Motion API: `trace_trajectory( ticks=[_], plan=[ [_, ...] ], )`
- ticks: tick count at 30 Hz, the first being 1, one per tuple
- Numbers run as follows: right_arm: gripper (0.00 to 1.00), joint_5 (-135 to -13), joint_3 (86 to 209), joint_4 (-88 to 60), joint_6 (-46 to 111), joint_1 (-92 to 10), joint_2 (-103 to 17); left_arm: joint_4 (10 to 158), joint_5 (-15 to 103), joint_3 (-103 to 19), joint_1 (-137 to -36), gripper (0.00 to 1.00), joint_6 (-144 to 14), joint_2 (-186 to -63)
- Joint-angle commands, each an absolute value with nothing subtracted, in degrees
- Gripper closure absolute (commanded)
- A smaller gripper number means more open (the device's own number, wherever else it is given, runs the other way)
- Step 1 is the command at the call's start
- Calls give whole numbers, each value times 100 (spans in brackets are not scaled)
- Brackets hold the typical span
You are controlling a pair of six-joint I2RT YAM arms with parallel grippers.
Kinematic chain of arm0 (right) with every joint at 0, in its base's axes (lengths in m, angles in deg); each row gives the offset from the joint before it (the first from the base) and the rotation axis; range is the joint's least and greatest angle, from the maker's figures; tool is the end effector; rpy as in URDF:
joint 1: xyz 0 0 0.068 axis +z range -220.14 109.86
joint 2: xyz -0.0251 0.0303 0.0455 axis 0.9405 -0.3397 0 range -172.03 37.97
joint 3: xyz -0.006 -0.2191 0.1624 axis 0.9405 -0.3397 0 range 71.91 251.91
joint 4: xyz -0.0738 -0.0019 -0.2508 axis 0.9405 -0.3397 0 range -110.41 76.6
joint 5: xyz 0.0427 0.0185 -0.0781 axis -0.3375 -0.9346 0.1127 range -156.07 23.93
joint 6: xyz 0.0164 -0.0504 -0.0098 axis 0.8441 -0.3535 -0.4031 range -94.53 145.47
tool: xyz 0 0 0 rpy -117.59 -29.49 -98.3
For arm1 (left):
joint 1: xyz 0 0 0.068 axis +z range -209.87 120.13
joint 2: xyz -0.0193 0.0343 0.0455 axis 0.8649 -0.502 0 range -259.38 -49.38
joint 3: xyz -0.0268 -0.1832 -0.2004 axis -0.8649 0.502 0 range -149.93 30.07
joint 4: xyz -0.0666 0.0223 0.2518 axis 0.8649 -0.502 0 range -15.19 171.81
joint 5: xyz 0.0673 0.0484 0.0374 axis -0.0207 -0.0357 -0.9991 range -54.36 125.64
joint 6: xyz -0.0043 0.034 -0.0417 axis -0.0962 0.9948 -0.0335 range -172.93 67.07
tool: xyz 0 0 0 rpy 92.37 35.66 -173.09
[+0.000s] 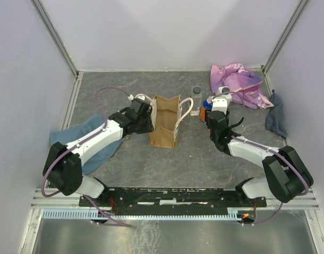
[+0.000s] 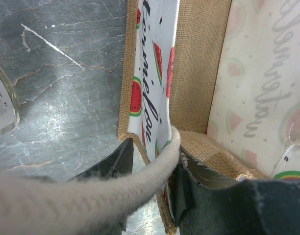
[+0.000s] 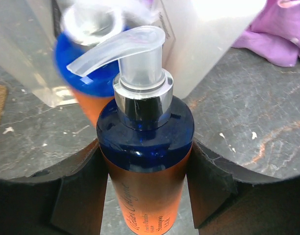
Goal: Take the personal care products out of the canvas bag
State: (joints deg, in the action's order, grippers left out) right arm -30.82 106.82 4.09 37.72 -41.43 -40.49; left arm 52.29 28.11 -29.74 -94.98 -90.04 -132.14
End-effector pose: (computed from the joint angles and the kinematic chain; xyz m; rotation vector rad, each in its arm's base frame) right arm 0.2543 0.1159 0.2016 0.1011 1.9380 -0.1506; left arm 0.2500 -0.1700 0.2484 -0.0997 2.5118 -0.3697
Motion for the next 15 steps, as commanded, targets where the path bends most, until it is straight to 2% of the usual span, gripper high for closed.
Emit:
trace_trajectory(
  ticks=[1, 6, 15],
  plan=[
    [100, -2488, 10482, 1449, 3679, -4091, -3674, 5209, 2923, -2805, -9503, 58, -8722, -13248],
    [99, -2449, 9658, 2876, 3581, -4080, -3699, 5251, 2988, -2771, -9502, 58, -8721, -13252],
    [99, -2279, 9191, 4292, 3302, -4084, -3964, 5247, 3010, -2699, -9509, 58, -8695, -13167]
  ],
)
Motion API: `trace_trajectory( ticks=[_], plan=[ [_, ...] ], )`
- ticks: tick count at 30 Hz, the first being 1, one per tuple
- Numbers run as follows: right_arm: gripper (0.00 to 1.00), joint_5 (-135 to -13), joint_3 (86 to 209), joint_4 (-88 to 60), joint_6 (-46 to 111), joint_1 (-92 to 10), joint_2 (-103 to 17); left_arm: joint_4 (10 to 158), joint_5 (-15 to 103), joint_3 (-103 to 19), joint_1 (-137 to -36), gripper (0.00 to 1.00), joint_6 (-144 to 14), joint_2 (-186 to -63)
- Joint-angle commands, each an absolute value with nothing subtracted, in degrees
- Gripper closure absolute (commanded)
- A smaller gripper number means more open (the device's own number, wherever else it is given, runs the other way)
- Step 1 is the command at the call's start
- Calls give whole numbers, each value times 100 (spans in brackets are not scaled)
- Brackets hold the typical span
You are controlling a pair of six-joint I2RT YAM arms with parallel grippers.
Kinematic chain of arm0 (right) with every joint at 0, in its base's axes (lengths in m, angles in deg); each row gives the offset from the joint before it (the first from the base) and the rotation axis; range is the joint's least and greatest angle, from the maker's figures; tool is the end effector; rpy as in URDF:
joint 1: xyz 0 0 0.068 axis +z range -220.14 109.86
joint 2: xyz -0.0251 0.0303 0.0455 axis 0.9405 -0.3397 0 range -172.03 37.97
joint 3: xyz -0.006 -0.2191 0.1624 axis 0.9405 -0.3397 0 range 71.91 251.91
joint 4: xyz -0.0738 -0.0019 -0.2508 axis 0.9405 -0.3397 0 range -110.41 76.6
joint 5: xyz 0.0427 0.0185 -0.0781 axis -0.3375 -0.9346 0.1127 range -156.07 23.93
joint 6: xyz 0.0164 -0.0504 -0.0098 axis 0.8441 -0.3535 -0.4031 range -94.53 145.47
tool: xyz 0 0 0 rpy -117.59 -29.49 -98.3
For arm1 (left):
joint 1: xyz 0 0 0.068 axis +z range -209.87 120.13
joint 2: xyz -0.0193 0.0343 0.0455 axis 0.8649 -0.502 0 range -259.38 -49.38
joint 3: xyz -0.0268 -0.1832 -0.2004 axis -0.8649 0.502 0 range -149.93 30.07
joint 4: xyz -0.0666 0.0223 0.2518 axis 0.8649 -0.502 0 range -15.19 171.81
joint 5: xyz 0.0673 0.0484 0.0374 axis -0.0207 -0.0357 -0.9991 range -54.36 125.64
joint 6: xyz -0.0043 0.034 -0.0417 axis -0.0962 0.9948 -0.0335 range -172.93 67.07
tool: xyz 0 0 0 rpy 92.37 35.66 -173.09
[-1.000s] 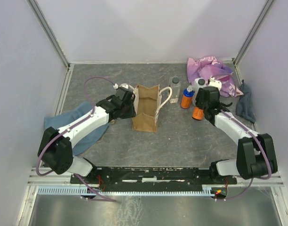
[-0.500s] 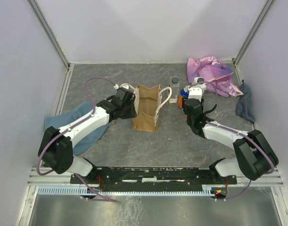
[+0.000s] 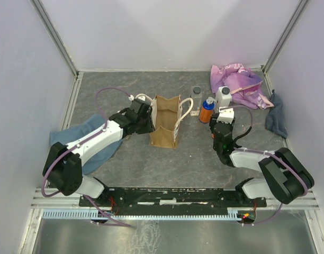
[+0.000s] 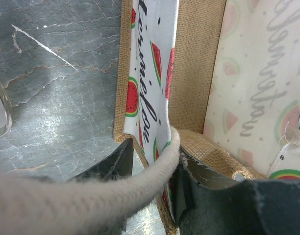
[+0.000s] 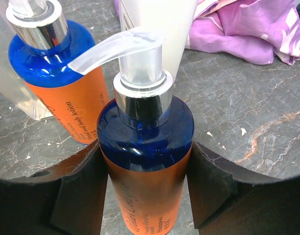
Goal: Take the personal care products out of the canvas bag
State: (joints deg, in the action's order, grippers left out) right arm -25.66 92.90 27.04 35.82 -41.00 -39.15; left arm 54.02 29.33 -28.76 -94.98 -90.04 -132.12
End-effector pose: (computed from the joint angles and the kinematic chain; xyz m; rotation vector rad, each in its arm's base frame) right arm 0.2251 0.0991 0.1736 0.1920 1.7704 -0.1548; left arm 0.2499 -0.1708 0.2451 -0.0915 2.5087 -0.4020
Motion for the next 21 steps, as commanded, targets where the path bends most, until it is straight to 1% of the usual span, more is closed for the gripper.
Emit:
trace_trajectory(
  ticks=[1, 4, 6, 8, 10, 11, 14, 16, 21],
  plan=[
    [99, -2250, 9147, 4460, 3286, -4080, -4019, 5250, 3010, -2690, -9502, 58, -8697, -13160],
    [99, -2314, 9110, 4776, 3226, -4082, -4136, 5246, 3042, -2680, -9503, 58, -8703, -13147],
    [99, -2335, 9106, 4662, 3332, -4087, -4094, 5237, 3045, -2682, -9505, 58, -8703, -13130],
    [89, -2411, 9107, 4371, 3439, -4085, -3960, 5225, 3025, -2678, -9496, 58, -8703, -13089],
    [70, -2541, 9091, 4063, 3510, -4087, -3787, 5227, 3006, -2656, -9502, 58, -8703, -13052],
    [63, -2556, 9072, 3948, 3570, -4085, -3704, 5224, 3002, -2654, -9498, 58, -8703, -13048],
    [54, -2605, 8903, 3810, 3704, -4083, -3442, 5229, 3014, -2636, -9509, 58, -8702, -13065],
    [50, -2605, 8826, 3620, 3806, -4084, -3196, 5252, 3033, -2614, -9501, 58, -8703, -13068],
    [42, -2774, 8768, 2997, 3983, -4079, -2822, 5326, 3061, -2561, -9503, 58, -8712, -13054]
  ],
)
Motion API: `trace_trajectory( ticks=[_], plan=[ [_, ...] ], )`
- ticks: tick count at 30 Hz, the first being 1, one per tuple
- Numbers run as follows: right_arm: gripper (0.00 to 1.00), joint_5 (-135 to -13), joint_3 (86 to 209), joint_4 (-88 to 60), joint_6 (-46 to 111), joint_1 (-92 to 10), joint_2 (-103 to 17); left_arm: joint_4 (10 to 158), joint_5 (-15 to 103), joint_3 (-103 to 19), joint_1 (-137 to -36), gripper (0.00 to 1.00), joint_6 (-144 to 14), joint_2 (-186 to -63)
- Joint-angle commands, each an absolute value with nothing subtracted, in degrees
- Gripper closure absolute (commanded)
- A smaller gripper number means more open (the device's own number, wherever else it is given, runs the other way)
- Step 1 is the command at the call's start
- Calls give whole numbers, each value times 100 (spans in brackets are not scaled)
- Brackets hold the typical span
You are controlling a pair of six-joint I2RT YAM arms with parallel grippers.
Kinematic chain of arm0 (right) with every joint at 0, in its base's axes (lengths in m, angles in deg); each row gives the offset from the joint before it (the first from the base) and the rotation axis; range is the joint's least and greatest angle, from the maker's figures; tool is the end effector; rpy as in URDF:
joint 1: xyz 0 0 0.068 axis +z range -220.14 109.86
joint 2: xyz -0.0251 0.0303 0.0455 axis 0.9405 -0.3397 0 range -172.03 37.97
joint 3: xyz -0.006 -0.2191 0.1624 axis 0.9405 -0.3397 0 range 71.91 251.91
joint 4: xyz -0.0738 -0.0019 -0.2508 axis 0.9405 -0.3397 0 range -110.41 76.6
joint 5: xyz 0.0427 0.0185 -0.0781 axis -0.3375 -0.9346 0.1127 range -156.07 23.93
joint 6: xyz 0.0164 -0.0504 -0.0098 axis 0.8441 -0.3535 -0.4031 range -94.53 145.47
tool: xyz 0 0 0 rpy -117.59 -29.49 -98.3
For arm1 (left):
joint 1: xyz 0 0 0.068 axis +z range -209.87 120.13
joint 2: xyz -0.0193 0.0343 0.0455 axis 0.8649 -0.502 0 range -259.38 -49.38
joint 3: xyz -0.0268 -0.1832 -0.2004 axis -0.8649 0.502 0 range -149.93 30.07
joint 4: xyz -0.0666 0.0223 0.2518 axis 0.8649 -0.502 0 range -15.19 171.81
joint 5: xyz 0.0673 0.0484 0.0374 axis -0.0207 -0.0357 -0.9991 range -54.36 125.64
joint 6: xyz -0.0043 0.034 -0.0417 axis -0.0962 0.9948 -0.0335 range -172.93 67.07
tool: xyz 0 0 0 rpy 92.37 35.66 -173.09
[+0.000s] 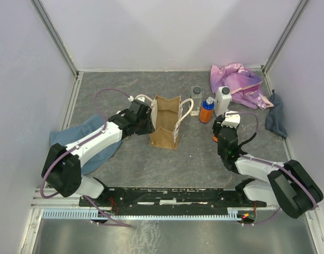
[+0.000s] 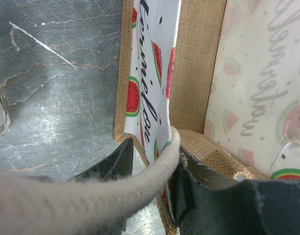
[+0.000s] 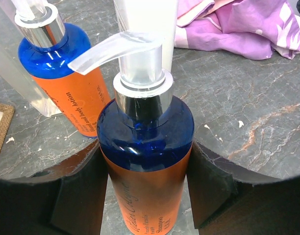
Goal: Take the personal care products out of the canvas bag
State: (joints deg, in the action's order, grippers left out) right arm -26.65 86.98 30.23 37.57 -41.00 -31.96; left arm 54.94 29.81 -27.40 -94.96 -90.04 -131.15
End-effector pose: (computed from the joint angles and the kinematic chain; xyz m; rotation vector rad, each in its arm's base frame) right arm 0.2023 0.0869 0.1759 0.2358 1.7061 -0.0761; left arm 0.2465 -0.1687 0.2434 -0.0888 2.5037 -0.4172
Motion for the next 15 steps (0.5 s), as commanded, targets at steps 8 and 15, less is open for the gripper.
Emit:
trace_trajectory(
  ticks=[8, 15],
  plan=[
    [43, -2857, 8824, 2714, 4115, -4063, -2927, 5351, 3072, -2453, -9504, 58, -8712, -12885],
    [41, -2907, 8746, 3110, 4072, -4046, -3252, 5377, 3068, -2388, -9503, 58, -8729, -12796]
  ],
)
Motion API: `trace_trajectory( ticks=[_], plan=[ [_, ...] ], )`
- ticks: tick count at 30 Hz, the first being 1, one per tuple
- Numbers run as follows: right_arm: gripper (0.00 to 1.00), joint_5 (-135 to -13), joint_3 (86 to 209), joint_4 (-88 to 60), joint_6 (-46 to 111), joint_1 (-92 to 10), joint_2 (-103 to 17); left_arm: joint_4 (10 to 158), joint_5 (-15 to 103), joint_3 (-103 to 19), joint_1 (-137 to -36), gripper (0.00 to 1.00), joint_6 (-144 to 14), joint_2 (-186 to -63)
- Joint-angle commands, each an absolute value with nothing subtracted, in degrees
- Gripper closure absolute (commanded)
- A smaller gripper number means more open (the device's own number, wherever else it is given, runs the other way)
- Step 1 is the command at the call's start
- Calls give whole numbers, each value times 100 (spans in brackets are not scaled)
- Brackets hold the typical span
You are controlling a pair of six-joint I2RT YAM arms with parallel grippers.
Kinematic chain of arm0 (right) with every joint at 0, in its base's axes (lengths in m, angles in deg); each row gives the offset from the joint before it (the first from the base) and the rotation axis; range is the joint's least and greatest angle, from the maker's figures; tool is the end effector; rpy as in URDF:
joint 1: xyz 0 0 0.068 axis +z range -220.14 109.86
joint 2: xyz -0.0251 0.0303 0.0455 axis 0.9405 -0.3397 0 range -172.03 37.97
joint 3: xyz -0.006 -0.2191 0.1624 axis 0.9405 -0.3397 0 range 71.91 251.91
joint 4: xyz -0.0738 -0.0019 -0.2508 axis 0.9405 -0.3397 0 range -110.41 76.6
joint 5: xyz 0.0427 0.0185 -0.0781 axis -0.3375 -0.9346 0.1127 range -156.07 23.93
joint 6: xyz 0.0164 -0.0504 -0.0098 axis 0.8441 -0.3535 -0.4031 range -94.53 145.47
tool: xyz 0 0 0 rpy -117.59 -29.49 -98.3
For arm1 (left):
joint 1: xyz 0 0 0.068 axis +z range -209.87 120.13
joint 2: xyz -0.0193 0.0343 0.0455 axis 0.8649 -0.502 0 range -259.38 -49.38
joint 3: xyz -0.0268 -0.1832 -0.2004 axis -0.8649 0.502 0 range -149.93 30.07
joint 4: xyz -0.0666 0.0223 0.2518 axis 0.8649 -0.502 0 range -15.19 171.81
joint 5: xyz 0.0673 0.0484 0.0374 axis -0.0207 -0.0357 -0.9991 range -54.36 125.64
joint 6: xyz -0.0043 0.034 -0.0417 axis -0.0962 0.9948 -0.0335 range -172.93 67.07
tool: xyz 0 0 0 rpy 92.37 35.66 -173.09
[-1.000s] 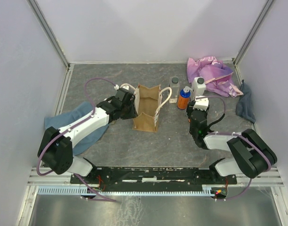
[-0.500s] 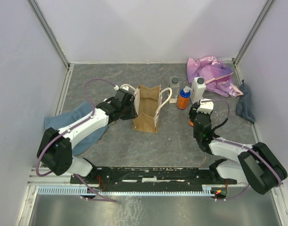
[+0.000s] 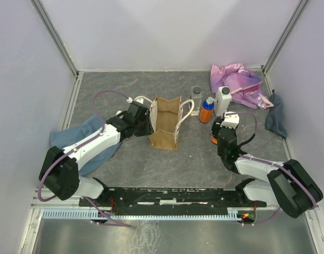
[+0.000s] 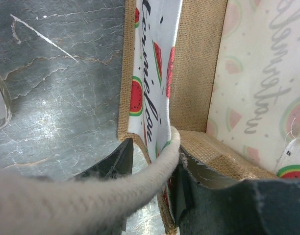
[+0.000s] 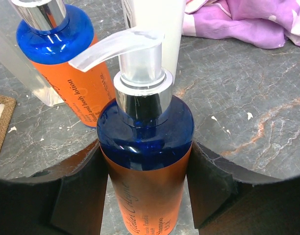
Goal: Take the personal care products out of the canvas bag
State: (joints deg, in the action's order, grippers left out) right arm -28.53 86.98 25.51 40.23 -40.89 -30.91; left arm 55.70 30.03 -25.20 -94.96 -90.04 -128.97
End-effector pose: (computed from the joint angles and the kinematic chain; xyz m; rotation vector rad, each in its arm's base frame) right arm 0.1997 0.0870 0.1712 0.2286 1.7615 -0.0463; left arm 0.2392 -0.1638 0.2425 -0.0876 2.4934 -0.4301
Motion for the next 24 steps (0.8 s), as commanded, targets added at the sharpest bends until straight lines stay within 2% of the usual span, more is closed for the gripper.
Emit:
trace_trajectory(
  ticks=[1, 7, 16, 24],
  plan=[
    [41, -2942, 8716, 3209, 4060, -4039, -3294, 5381, 3078, -2367, -9505, 58, -8729, -12787],
    [43, -3210, 8509, 4074, 3962, -4009, -3656, 5414, 3010, -2332, -9503, 58, -8730, -12752],
    [46, -3308, 8910, 5133, 3172, -3991, -4649, 5253, 3016, -2497, -9503, 58, -8696, -12706],
    [40, -3187, 9004, 6269, 2953, -3984, -5589, 5160, 2918, -2509, -9502, 58, -8648, -12674]
  ],
)
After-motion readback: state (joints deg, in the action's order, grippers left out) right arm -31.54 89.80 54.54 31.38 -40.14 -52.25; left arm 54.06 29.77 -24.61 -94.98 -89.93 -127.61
